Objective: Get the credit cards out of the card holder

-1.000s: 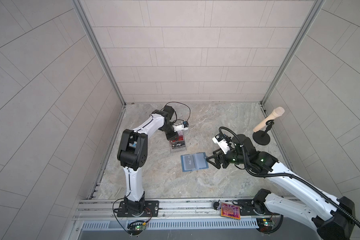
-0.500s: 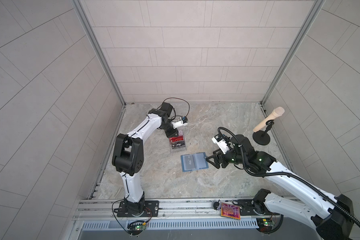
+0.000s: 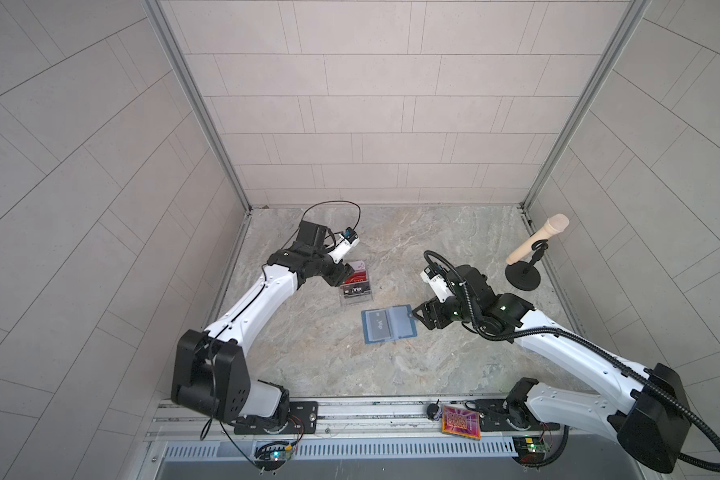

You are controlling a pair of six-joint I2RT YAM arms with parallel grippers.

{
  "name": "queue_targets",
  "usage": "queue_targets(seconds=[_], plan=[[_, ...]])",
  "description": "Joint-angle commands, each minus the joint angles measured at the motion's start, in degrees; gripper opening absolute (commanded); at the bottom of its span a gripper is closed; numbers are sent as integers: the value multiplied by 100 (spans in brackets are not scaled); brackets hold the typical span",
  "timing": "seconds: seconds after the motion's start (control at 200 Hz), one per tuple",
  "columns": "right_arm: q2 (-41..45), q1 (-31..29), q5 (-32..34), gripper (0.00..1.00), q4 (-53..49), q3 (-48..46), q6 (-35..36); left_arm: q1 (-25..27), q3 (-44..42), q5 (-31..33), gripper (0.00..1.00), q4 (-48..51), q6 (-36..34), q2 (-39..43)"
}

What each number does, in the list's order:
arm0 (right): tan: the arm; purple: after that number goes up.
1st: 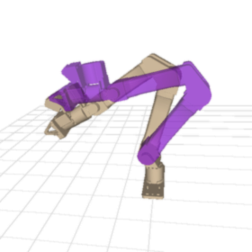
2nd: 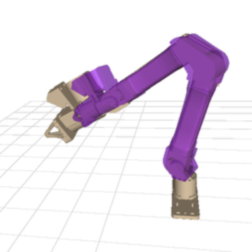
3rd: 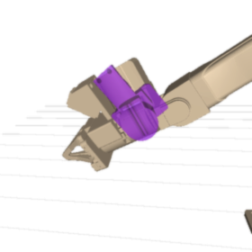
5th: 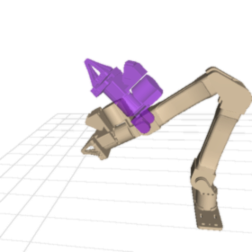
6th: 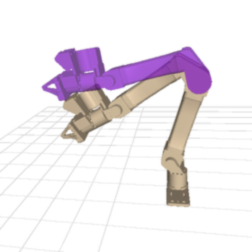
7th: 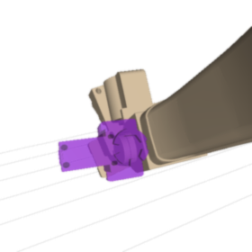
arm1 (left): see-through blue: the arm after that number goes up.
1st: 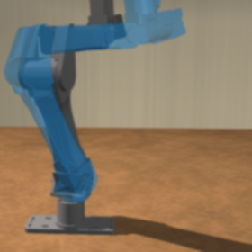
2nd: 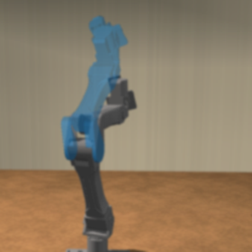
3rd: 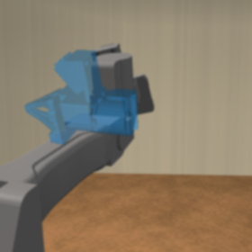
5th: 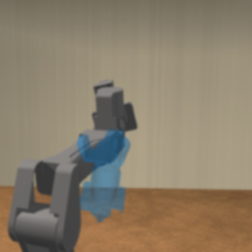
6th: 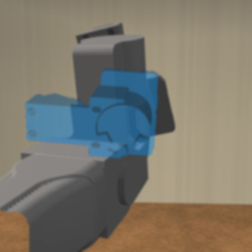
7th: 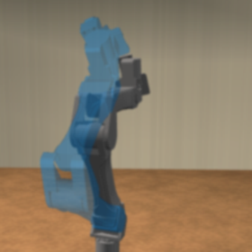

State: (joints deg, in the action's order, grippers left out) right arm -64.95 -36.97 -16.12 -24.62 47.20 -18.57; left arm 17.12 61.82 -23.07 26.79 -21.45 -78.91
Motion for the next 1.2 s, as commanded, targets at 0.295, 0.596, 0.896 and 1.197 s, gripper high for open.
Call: queue_targets(seconds=[0.295, 0.596, 0.896, 1.197], plan=[[-615, -356, 669, 74, -79, 480, -195, 222, -1849, 379, 64, -1711, 2608, 1254], [-1431, -1242, 1489, 73, 126, 860, -468, 1120, -2693, 950, 58, -2190, 3473, 1166], [-2136, -1681, 1554, 71, 992, 767, -1146, 1346, -3050, 862, 33, -2781, 3810, 633], [-2538, -1842, 1704, 70, 1823, 404, -1590, 1513, -3058, 763, 9, -3214, 3867, 31]])
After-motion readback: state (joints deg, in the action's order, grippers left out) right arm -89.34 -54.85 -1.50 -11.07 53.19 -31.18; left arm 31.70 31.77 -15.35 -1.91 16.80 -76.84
